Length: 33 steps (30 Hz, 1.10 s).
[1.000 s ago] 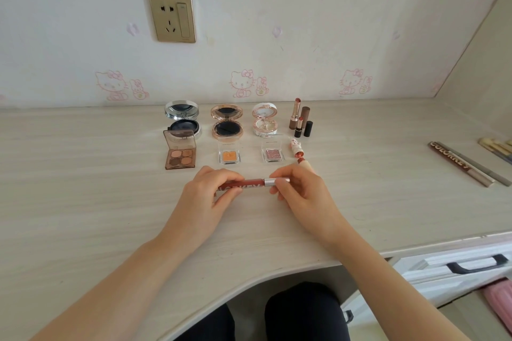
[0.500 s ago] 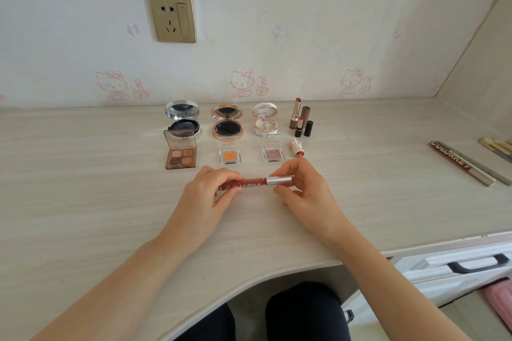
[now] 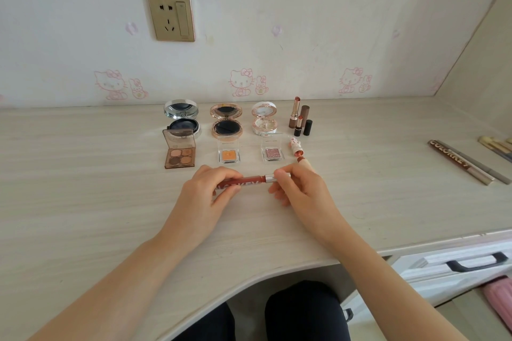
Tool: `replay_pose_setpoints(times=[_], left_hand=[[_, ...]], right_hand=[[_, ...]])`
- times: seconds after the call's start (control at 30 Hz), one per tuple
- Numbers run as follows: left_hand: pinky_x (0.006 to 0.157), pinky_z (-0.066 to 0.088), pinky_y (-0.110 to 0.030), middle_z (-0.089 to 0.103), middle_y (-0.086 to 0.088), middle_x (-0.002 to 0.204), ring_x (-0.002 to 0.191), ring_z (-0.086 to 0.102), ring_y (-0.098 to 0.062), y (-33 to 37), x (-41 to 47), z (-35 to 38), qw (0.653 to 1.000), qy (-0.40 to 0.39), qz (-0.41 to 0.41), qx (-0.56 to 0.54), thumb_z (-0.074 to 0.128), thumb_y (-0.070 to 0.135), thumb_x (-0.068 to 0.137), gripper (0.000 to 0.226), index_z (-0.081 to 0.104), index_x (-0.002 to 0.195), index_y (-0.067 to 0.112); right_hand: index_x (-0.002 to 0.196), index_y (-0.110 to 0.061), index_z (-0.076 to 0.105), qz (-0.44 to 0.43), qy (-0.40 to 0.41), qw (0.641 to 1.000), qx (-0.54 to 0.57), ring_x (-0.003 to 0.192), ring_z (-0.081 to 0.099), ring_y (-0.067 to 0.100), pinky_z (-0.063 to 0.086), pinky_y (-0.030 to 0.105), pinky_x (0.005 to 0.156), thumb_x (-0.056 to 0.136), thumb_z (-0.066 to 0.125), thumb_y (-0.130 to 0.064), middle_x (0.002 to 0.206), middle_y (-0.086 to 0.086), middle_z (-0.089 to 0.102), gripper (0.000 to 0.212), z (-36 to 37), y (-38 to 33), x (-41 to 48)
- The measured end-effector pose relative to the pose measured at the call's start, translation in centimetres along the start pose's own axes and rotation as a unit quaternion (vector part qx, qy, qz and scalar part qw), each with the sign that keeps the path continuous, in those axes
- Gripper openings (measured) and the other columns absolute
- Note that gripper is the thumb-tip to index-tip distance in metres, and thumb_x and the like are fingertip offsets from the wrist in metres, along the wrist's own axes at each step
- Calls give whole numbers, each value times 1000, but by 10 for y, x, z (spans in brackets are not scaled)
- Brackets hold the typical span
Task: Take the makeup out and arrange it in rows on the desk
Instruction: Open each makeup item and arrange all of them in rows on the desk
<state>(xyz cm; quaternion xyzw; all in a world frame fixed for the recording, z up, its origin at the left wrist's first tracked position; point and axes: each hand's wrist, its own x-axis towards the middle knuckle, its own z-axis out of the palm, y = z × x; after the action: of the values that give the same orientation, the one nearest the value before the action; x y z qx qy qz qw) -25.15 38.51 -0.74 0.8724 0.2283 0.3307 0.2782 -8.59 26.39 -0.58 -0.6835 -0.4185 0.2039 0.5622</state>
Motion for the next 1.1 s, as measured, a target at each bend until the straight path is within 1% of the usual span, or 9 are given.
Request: replay_pose_setpoints(times=[0.13, 0.23, 0.3, 0.5, 0.7, 0.83, 0.93, 1.03, 1.1], left_hand=[[77, 39, -6, 60, 11, 93, 89, 55, 1, 0, 0, 0, 1000, -2, -1, 3, 67, 19, 86, 20, 67, 104, 30], [77, 39, -6, 61, 11, 92, 88, 55, 0, 0, 0, -1, 1000, 1, -3, 0, 67, 19, 87, 20, 67, 103, 30], [77, 38, -5, 62, 11, 91, 87, 56, 0, 0, 0, -1, 1000, 4, -4, -4, 66, 20, 87, 19, 67, 103, 30], [75, 40, -7, 64, 14, 92, 88, 58, -2, 0, 0, 0, 1000, -3, -5, -25, 60, 28, 90, 18, 66, 107, 31], [73, 44, -11, 65, 14, 92, 87, 60, -4, 5, -4, 1, 998, -31, -10, -46, 56, 26, 92, 19, 62, 108, 36], [77, 51, -26, 60, 15, 99, 90, 59, -5, 21, -8, 7, 997, -65, 29, -16, 53, 27, 92, 33, 51, 121, 43], [70, 51, -27, 53, 17, 90, 82, 56, -5, 40, -7, 17, 992, -99, 74, 19, 45, 39, 92, 36, 40, 126, 47], [65, 45, -19, 43, 25, 82, 80, 46, 2, 60, 2, 29, 979, -115, 152, 70, 47, 34, 94, 29, 45, 123, 37], [72, 47, -23, 51, 18, 88, 86, 45, 1, 70, 10, 39, 974, -118, 174, 79, 52, 31, 94, 28, 52, 122, 30]], right_hand=[[92, -27, 63, -16, -1, 1000, -14, 74, 63, 4, 48, 18, 64, 92, 58, -22, 91, 5, 65, 8, -2, 2, 0], [97, -32, 61, -29, -8, 999, -37, 88, 61, 9, 51, 22, 71, 91, 59, -14, 105, 3, 59, 19, -5, 1, -1], [97, -32, 60, -33, -3, 999, -27, 88, 62, 8, 52, 23, 71, 91, 57, -9, 107, 0, 59, 24, -5, -1, -2], [98, -26, 62, -31, 13, 998, 44, 82, 63, 17, 54, 27, 67, 93, 53, -4, 94, 0, 65, 24, -13, -11, -3], [99, -23, 63, -37, 27, 997, 62, 80, 61, 12, 51, 24, 66, 95, 46, -3, 84, -10, 66, 27, -27, -21, 2], [101, -19, 64, -7, 55, 995, 80, 75, 59, 11, 48, 28, 63, 92, 46, 1, 81, -3, 62, 29, -43, -23, 11], [100, -21, 66, 10, 57, 997, 55, 72, 60, 7, 49, 26, 63, 87, 45, 2, 74, -8, 61, 33, -58, -26, 23], [100, -25, 66, 24, 44, 998, 28, 71, 60, 6, 49, 28, 66, 88, 47, -3, 79, -1, 62, 32, -73, -27, 36], [99, -26, 67, 29, 47, 998, 17, 71, 60, 6, 49, 28, 67, 88, 48, -5, 79, -1, 63, 30, -84, -26, 43]])
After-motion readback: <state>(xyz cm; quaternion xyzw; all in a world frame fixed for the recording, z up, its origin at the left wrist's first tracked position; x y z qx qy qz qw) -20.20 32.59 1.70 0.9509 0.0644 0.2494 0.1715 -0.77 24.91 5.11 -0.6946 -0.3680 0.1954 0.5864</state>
